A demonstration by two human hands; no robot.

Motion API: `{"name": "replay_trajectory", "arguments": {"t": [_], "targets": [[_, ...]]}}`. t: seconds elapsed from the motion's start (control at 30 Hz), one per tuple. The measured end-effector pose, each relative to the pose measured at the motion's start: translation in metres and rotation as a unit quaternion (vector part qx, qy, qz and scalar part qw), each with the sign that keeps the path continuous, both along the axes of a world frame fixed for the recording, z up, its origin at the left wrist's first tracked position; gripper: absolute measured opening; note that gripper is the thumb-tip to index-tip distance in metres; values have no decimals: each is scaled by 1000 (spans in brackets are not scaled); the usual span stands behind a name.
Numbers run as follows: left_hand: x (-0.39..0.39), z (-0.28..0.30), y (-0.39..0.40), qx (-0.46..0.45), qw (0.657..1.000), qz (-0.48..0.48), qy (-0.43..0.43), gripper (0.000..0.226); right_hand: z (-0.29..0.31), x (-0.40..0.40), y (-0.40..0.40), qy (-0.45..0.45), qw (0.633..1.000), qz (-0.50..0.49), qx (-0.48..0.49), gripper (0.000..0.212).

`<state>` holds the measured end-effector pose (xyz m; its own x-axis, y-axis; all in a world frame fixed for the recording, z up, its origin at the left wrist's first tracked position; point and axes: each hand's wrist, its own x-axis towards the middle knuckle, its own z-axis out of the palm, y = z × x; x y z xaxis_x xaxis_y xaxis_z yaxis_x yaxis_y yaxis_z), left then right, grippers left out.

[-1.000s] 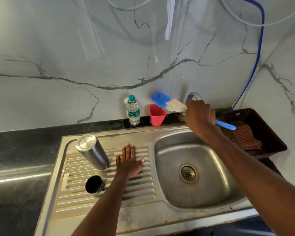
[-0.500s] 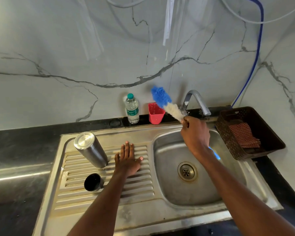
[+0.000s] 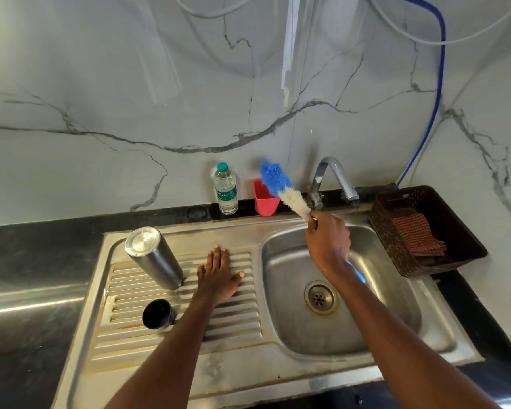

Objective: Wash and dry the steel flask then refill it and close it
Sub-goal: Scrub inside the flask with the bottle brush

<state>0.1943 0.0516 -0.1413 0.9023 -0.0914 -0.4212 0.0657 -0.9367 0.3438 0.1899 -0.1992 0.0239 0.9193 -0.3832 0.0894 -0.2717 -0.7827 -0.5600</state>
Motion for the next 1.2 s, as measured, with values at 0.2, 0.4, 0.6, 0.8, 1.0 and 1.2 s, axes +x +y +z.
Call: {"name": "replay_trajectory", "arguments": {"t": [0.2,0.4,0.6,0.8,1.0,1.2], "targets": [[-34,14,-15,-133,963,120,-203,56,-6,-2,2,-8,1000,-1,13,21],[-85,62,-14,-295,835,282,-370,30,-18,-16,1,1,1000,-2,28,22],[-120,92,19,-283,710,414,-495,32,-66,-50,-9,46,993,33,103,9],[-106,99,52,-249,740,454,-431,82,-101,-78,0,126,968,62,206,55],[-73,93,82,-273,797,430,-324,115,-86,-100,-19,107,983,-13,151,46],[-57,97,79,-303,796,437,-289,67,-89,-129,-36,39,992,-105,57,44]]}}
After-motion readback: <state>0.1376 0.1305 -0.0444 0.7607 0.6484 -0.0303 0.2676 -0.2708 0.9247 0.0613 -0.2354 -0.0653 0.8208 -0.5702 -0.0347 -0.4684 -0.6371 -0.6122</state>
